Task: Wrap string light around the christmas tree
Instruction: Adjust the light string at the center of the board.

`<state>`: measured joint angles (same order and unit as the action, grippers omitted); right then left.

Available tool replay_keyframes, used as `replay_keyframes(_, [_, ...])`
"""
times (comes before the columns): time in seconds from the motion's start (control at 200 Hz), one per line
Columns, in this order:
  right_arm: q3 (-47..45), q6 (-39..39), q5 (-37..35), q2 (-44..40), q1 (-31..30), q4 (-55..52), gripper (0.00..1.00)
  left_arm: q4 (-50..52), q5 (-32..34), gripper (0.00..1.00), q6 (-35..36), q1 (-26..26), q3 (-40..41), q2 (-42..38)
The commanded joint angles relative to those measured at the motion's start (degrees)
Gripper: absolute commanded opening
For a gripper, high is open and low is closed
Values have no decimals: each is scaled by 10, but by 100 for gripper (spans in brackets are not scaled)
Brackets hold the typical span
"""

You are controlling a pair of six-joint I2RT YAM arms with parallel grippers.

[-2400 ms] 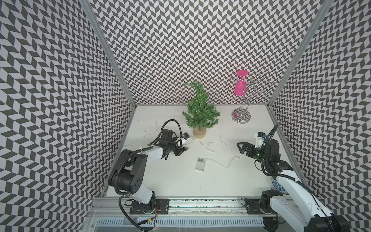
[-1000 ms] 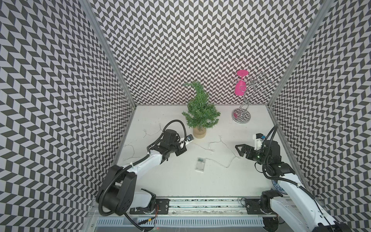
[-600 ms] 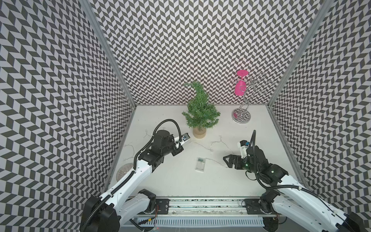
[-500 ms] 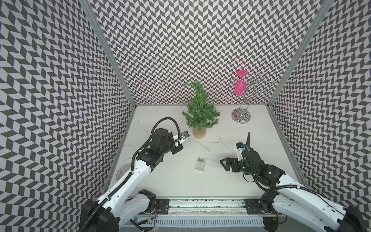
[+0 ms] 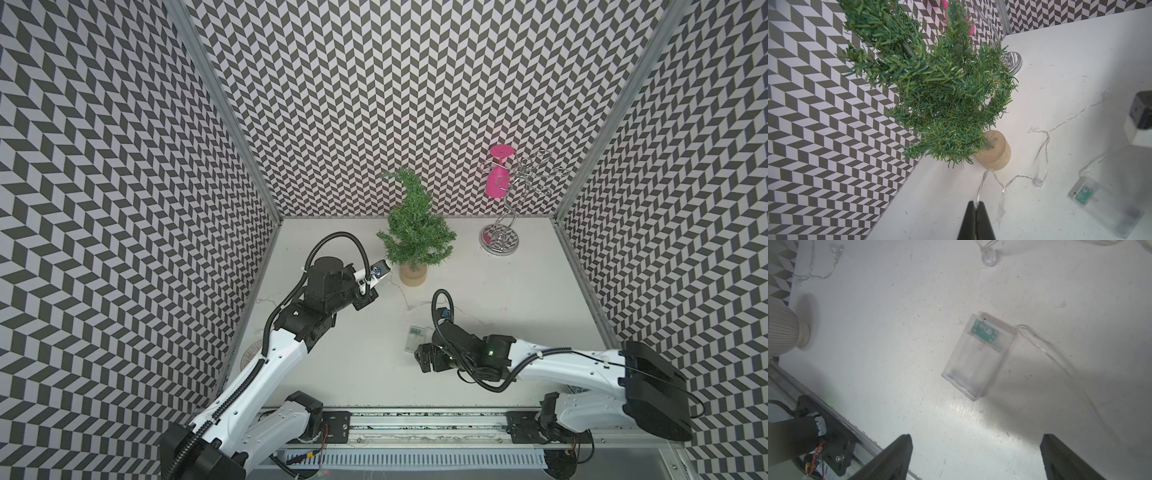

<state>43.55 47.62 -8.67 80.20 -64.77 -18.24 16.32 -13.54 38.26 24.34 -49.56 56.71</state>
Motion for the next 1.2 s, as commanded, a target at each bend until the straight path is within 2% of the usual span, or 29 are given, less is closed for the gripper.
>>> replay_keyframes(0.0, [36,16,-26,47,-7,41,100,15,-1,1,9,-6,-12,-16])
replay_keyframes(0.365, [141,-6,-101,195,-7,-17,100,7,1,3,3,-10,-15,-28])
replay_keyframes(0.521, [147,-9,-129,216,-5,-25,97,7,-7,4,2,-10,-18,-29])
replay_keyframes(0.641, [143,-19,-129,229,4,-23,91,7,-4,4,3,-10,-18,-29])
replay_keyframes(0.776, [133,-38,-122,228,12,-14,79,3,9,4,6,-11,-25,-28])
replay_keyframes(0.921, [121,-59,-116,213,16,-22,67,6,16,4,9,-12,-69,-8])
replay_keyframes(1.061, [111,-96,-111,195,18,-45,61,14,6,4,13,-13,-131,10])
replay_keyframes(1.196, [96,-111,-127,173,24,-89,60,26,-3,4,27,-12,-181,27])
